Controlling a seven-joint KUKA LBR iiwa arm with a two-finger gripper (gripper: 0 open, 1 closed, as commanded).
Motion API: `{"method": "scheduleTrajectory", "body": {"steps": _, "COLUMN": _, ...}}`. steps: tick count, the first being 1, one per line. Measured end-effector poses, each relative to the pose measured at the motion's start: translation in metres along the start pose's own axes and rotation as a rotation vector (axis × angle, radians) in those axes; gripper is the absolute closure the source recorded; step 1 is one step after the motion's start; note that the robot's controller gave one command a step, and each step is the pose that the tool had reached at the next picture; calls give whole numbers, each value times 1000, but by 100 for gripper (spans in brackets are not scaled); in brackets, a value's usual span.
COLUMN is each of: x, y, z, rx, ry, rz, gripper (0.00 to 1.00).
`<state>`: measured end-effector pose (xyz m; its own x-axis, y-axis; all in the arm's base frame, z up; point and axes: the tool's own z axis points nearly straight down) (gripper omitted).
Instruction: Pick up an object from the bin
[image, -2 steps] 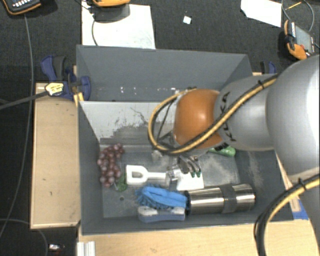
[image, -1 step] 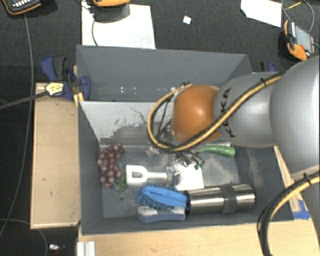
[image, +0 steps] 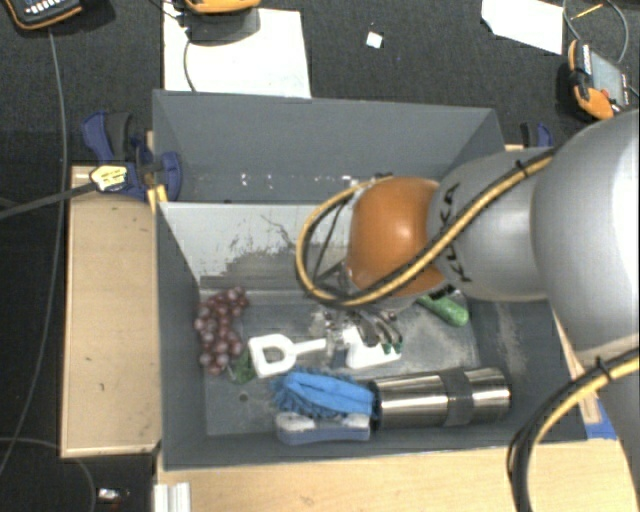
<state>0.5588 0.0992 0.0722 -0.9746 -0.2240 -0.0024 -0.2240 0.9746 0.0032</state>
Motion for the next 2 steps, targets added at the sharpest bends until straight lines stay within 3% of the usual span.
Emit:
{"method": "scheduleTrajectory", "body": {"steps": 1, "x": 0, "y": 0, "z": 0, "rx": 0, "ry": 0, "rz": 1, "gripper": 100}}
{"method": "scheduleTrajectory", "body": {"steps": 2, "x": 2, "y": 0, "z": -22, "rx": -1, "ry": 7, "rz": 2, "gripper": 100}}
